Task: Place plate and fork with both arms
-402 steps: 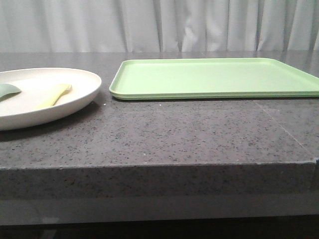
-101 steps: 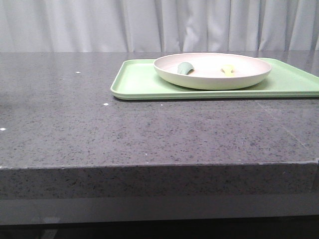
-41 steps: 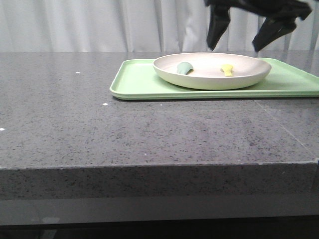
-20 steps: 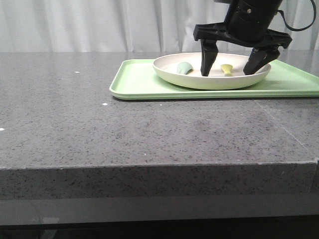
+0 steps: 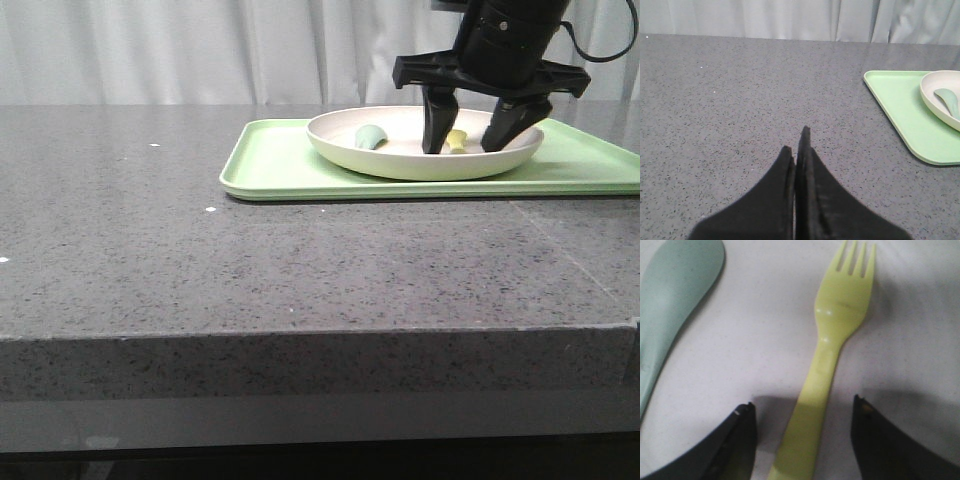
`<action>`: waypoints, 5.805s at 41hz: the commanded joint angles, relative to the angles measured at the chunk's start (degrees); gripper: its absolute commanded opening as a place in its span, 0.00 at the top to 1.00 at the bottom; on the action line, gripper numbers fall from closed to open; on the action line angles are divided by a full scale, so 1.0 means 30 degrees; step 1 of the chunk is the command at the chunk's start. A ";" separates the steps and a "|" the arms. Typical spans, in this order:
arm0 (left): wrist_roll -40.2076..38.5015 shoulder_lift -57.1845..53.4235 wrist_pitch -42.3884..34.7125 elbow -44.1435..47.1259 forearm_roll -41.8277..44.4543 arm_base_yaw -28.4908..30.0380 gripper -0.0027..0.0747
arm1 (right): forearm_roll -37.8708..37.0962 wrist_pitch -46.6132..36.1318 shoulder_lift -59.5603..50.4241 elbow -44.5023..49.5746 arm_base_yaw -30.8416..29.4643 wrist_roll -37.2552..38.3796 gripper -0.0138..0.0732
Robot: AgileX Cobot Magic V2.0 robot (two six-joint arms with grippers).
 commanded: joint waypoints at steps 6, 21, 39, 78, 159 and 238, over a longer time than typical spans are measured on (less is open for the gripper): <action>0.0049 0.0043 -0.1508 -0.0524 0.0049 -0.0137 0.99 | -0.0070 -0.0183 -0.0929 -0.0510 -0.0109 -0.0002 0.62; 0.0049 0.0043 -0.1508 -0.0524 0.0049 -0.0137 0.99 | -0.0070 -0.0183 -0.0929 -0.0510 -0.0109 -0.0002 0.70; 0.0049 0.0043 -0.1508 -0.0524 0.0049 -0.0137 0.99 | -0.0070 0.0113 -0.1313 -0.1270 -0.0109 -0.0002 0.78; 0.0049 0.0043 -0.1508 -0.0524 0.0049 -0.0137 0.99 | -0.0169 0.3177 -0.2047 -0.4649 -0.4695 -0.1414 0.78; 0.0049 0.0043 -0.1508 -0.0524 0.0049 -0.0137 0.99 | -0.0132 0.4060 -0.7943 -0.1047 -0.4218 -0.2118 0.91; 0.0049 0.0043 -0.1508 -0.0524 0.0049 -0.0137 0.99 | -0.0330 -0.7686 -3.3011 2.2796 -0.3834 -0.2573 0.92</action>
